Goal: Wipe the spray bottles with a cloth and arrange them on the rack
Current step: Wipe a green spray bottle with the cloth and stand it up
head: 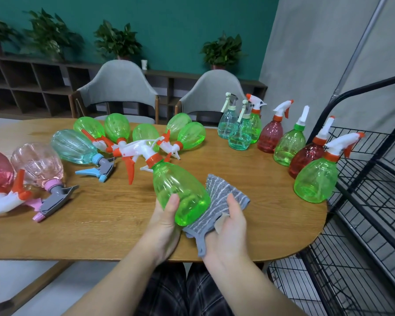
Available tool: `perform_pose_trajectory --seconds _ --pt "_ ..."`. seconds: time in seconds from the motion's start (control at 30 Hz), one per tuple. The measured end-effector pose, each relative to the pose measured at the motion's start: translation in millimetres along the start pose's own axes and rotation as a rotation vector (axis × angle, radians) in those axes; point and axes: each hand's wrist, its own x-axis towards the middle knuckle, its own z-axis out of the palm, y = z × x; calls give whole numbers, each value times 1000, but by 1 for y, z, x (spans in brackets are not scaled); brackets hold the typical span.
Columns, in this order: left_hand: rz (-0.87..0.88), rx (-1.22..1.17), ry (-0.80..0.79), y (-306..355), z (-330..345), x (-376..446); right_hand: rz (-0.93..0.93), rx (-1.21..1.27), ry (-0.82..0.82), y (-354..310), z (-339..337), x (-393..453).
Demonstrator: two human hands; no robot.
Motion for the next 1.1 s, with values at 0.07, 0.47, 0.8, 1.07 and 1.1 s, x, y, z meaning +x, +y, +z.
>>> perform_pose_trajectory --seconds 0.07,0.47,0.8,1.07,1.1 --pt "-5 42 -26 6 -1 -5 59 -6 16 0 2 4" --pt "74 106 -26 9 11 -15 268 -228 -53 -7 -15 15" --pt "162 149 140 1 14 -8 269 -363 24 -31 -23 11" --pt "131 173 102 3 14 -8 38 -48 117 -40 -17 15" --pt "130 176 101 3 14 -8 -36 -45 95 -40 -14 15"
